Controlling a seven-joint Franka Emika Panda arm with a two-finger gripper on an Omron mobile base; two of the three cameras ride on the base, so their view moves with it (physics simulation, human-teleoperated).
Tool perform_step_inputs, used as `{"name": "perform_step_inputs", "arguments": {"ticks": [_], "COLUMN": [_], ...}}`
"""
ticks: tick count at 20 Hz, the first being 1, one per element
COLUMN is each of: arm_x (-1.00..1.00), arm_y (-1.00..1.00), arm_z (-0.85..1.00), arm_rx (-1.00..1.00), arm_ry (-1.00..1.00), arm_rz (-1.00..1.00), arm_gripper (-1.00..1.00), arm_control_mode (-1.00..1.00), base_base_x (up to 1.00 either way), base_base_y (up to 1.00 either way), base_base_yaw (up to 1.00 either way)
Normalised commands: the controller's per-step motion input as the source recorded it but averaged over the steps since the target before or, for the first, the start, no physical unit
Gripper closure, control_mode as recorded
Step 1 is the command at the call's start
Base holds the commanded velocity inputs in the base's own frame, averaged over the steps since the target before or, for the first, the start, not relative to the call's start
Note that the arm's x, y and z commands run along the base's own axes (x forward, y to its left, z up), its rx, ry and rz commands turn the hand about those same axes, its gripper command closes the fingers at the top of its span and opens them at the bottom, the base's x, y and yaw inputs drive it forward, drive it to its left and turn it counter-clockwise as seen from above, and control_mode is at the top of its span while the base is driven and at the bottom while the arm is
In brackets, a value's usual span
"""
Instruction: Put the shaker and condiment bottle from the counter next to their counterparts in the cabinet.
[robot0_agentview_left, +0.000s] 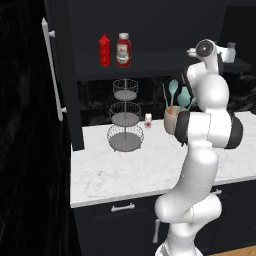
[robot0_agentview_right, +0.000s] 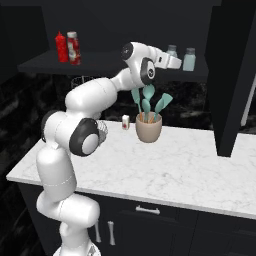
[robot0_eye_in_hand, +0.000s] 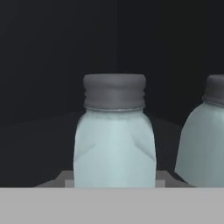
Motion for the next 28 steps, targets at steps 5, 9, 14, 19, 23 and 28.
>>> {"name": "perform_step_inputs", "arguments": {"ticks": [5, 9, 14, 19, 23, 28], "arm_x": [0.28, 0.15, -0.03, -0.6, -1.0, -1.0], "arm_y": [-0.24, -0.18, -0.04, 0.03, 0.3, 0.46], "arm_z": [-0.24, -0.31, -0.1, 0.0, 0.0, 0.02], "arm_rx": [-0.03, -0.03, -0.01, 0.0, 0.0, 0.0], "arm_ry": [0.0, -0.01, -0.01, -0.06, -0.11, -0.12], "arm_rz": [0.0, 0.0, 0.0, 0.0, 0.01, 0.01], "arm_gripper": [-1.0, -1.0, -1.0, -1.0, -1.0, -1.0], "arm_control_mode": [-1.0, -1.0, -1.0, -1.0, -1.0, -1.0], "base_base_x": [0.0, 0.0, 0.0, 0.0, 0.0, 0.0], "base_base_y": [0.0, 0.0, 0.0, 0.0, 0.0, 0.0], "base_base_yaw": [0.0, 0.0, 0.0, 0.0, 0.0, 0.0]}}
